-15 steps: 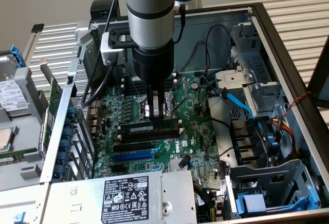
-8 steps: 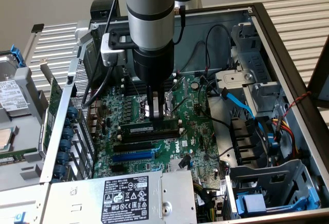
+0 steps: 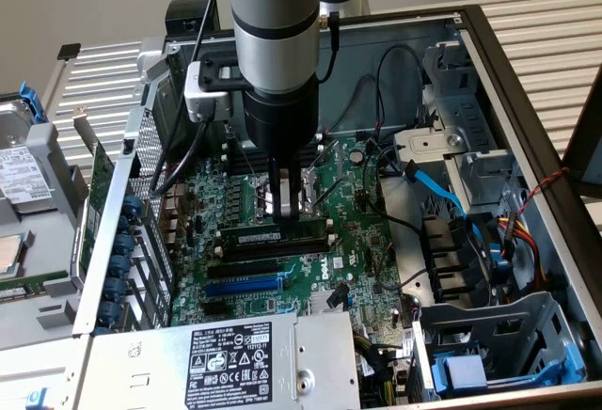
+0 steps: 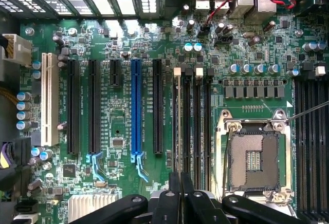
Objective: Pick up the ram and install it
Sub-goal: 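Insert the ram into the slot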
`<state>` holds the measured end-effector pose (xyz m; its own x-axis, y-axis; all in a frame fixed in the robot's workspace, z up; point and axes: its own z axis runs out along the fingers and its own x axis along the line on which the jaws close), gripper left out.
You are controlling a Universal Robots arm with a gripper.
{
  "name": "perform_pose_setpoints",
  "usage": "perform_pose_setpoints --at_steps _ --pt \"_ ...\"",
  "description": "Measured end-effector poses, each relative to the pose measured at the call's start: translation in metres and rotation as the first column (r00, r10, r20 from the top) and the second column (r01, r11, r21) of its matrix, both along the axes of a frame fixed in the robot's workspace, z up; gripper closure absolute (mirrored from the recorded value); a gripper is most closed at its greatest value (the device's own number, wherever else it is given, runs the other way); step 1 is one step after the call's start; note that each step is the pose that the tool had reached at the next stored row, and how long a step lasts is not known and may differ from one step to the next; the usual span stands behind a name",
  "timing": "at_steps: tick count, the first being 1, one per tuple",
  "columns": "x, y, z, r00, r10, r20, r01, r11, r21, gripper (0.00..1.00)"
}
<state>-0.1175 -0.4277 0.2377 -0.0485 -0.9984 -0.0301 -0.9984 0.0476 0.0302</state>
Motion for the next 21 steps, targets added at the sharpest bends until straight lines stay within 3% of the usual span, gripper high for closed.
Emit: perform_pose_setpoints --at_steps 21 --pt "-0.0009 0.0007 -0.0035 1.0 -0.003 0.0 0.003 1.0 0.0001 0.88"
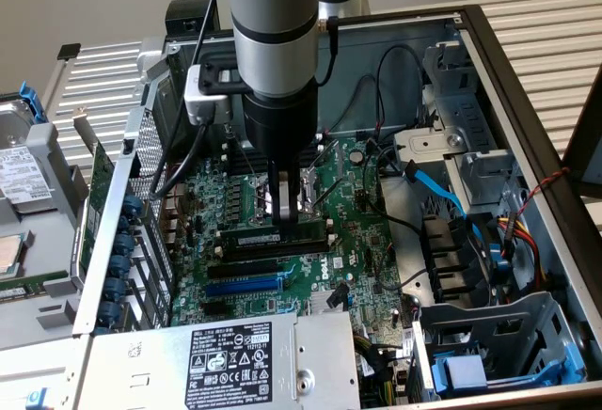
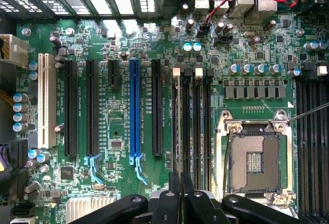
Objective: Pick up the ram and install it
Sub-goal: 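Insert the ram into the slot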
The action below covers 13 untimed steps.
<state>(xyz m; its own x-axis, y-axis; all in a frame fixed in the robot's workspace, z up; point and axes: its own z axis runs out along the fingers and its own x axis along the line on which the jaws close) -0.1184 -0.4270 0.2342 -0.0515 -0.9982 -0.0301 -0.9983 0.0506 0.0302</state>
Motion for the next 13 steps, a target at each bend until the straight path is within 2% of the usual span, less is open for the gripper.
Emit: perform_pose_setpoints --at_steps 13 --pt "-0.0007 0.0003 -0.0008 1.0 0.0 0.0 0.0 1.0 0.0 0.88"
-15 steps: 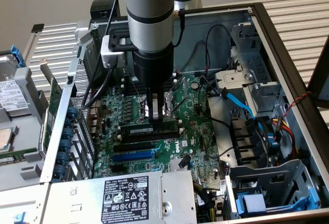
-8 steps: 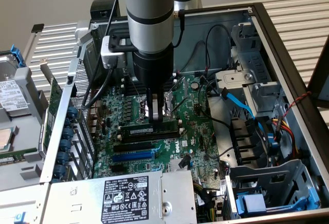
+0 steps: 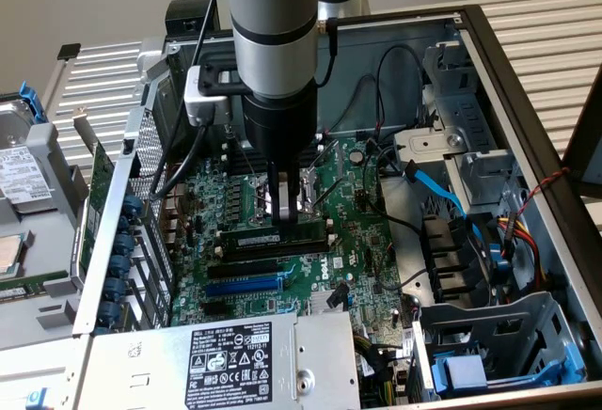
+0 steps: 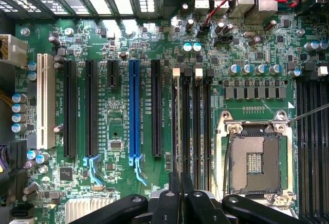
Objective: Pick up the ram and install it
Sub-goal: 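Insert the ram into the slot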
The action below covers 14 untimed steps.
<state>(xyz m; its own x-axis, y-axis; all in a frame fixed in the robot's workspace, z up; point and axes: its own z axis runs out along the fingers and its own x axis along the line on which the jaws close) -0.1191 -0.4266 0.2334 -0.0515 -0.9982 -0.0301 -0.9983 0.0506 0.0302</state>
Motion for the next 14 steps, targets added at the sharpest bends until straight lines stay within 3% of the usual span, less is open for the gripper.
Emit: perform_pose_setpoints --at_steps 14 --pt "0.0 0.0 -0.0012 1.0 0.0 0.0 0.0 1.0 0.0002 0.88"
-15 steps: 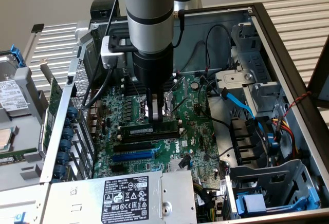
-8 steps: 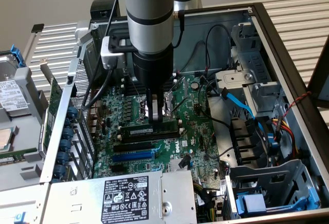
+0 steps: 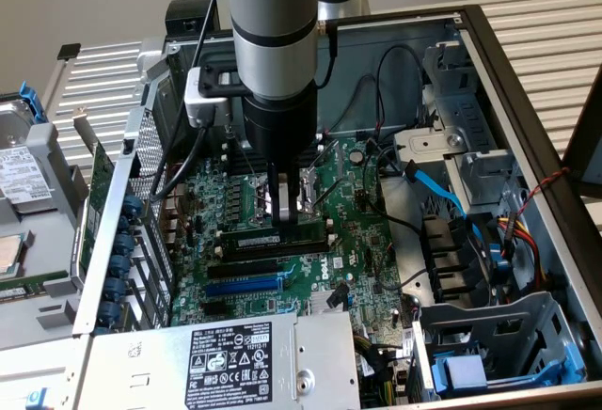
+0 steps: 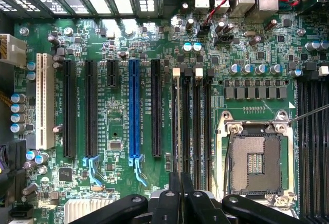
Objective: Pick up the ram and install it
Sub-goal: 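Insert the ram into the slot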
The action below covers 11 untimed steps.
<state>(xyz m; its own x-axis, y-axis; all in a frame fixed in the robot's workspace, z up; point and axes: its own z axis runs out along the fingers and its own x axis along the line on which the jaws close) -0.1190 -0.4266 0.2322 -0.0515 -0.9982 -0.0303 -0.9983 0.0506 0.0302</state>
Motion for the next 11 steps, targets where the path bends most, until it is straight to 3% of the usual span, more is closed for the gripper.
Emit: perform_pose_setpoints --at_steps 9,11 --pt "0.0 0.0 0.0 1.0 0.0 -0.0001 0.0 1.0 0.0 0.86" --pt "0.0 0.0 0.0 1.0 0.0 0.0 0.0 1.0 0.0 0.74"
